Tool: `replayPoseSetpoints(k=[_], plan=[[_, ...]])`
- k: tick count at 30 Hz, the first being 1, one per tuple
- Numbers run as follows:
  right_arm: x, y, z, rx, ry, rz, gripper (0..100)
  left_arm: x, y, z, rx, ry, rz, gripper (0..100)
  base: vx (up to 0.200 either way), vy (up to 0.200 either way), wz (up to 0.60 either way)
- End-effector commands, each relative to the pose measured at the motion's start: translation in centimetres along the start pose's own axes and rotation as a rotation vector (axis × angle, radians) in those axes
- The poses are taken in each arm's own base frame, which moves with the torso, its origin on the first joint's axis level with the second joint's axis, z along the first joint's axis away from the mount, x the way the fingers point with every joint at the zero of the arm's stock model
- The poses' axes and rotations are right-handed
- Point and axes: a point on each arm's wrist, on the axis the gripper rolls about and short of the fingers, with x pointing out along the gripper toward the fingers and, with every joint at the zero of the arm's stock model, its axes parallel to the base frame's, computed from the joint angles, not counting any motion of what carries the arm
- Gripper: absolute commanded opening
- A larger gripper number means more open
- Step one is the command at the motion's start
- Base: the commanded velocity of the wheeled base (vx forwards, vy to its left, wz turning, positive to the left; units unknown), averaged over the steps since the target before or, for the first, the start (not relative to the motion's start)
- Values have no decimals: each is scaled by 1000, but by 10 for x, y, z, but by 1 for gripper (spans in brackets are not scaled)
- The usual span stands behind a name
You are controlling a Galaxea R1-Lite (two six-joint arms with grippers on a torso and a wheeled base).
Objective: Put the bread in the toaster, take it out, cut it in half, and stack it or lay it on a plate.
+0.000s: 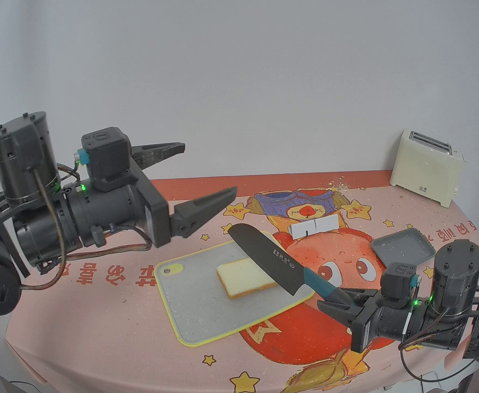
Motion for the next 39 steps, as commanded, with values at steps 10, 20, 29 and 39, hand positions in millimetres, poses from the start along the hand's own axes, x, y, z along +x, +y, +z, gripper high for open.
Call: replayPoseSetpoints(k=[10,20,29,39], plan=[[20,3,-5,-11,46,-40,0,41,6,-32,-17,61,-13,0,0,0,0],[23,10,-2,-24,33,-38,0,64,8,-48,-47,36,-19,0,0,0,0],[35,11,-6,-31,19,-89,0,73,9,-44,-79,19,-16,0,0,0,0],[34,11,-3,-24,-18,-94,0,86,1,-50,-104,57,-15,0,0,0,0]])
